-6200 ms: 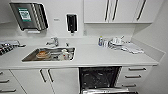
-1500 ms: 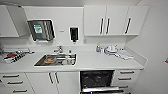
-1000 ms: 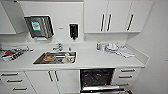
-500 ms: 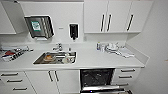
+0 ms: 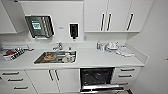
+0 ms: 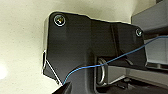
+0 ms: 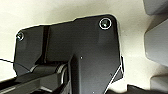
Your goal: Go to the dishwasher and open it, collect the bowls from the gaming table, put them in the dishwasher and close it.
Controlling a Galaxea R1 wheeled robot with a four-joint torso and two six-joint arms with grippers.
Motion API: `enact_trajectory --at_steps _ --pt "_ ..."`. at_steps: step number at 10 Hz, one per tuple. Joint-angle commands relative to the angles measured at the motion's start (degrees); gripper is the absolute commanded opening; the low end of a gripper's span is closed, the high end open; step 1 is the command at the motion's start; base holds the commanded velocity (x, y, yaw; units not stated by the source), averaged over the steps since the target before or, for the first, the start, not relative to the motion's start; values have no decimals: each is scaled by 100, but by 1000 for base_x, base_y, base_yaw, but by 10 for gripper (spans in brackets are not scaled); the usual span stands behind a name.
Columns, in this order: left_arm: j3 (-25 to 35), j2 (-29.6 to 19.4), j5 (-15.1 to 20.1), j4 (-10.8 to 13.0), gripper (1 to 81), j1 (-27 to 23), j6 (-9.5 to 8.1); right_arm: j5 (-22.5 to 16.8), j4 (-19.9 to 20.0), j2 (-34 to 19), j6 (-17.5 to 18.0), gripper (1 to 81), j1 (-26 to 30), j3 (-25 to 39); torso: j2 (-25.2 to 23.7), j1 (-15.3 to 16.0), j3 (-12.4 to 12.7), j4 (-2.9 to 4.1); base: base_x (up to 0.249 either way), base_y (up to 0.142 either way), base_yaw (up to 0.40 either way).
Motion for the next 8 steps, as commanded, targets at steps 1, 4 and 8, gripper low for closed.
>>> enact_trajectory --at_steps 1,4,8 --pt "-19 -82 335 76 811 -99 45 -260 -93 39 2 811 103 -172 0 0 0 0 -78 0 0" --pt "-19 -74 318 76 811 -81 45 -260 -93 39 -15 811 103 -172 -6 -24 2 0 0 0 33" --pt "-28 -65 274 110 811 -38 89 -304 -67 65 -15 811 95 -198 -5 -22 2 0 0 0 330"
